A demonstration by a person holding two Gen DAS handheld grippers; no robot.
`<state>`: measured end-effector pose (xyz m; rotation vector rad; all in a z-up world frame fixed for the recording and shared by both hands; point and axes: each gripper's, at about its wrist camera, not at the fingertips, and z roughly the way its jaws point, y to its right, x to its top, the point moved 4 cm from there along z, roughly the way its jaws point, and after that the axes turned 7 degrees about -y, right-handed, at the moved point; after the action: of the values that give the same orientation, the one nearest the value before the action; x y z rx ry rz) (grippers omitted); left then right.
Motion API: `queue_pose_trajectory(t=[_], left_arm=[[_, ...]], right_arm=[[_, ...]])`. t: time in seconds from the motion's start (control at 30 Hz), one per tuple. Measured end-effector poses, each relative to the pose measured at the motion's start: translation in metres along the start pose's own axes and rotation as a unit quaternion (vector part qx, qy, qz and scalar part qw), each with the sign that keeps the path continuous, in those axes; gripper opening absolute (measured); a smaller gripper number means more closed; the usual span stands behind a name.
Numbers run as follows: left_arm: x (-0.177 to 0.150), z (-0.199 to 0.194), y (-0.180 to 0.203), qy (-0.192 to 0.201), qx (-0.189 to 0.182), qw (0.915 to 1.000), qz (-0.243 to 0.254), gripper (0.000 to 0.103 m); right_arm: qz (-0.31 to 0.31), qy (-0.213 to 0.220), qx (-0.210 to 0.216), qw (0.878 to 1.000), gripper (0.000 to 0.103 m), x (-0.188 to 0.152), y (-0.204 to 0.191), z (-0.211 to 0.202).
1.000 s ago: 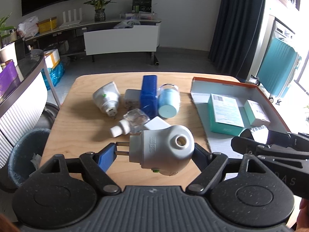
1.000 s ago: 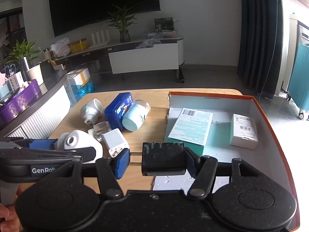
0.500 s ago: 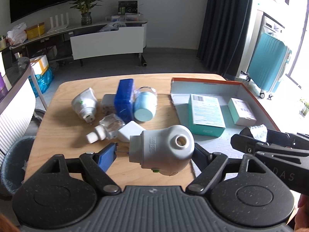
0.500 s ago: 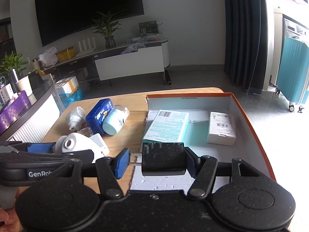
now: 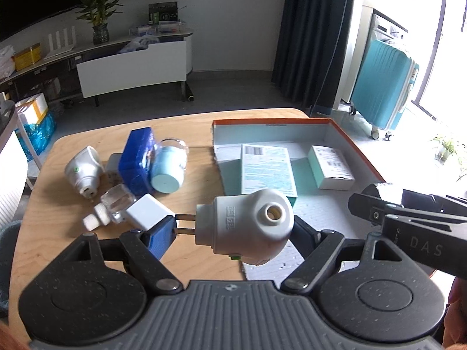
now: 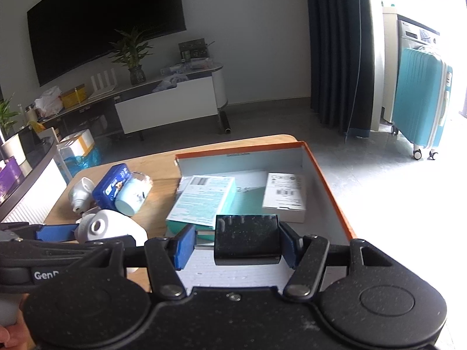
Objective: Organize rigid objects
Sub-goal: 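Carry the white adapter and black charger toward the orange-rimmed tray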
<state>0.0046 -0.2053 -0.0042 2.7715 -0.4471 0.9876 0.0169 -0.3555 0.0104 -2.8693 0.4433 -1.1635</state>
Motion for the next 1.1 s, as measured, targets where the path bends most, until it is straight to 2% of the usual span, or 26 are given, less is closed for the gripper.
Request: queue_pose_trajectory(t=[0.53,1.1], left_arm=[[0.014,0.017,0.027,-0.003,-0.013,0.9997,0.018,0.084],[0.035,0.033,0.036,-0.003,-0.015,0.9994,0.03,0.084]], right_arm=[[0.023,0.007,-0.015,1.0,0.072,0.012,0.033,0.004],[0.015,0.004,-0.01,1.0,0.072,0.041,0.04,0.029]])
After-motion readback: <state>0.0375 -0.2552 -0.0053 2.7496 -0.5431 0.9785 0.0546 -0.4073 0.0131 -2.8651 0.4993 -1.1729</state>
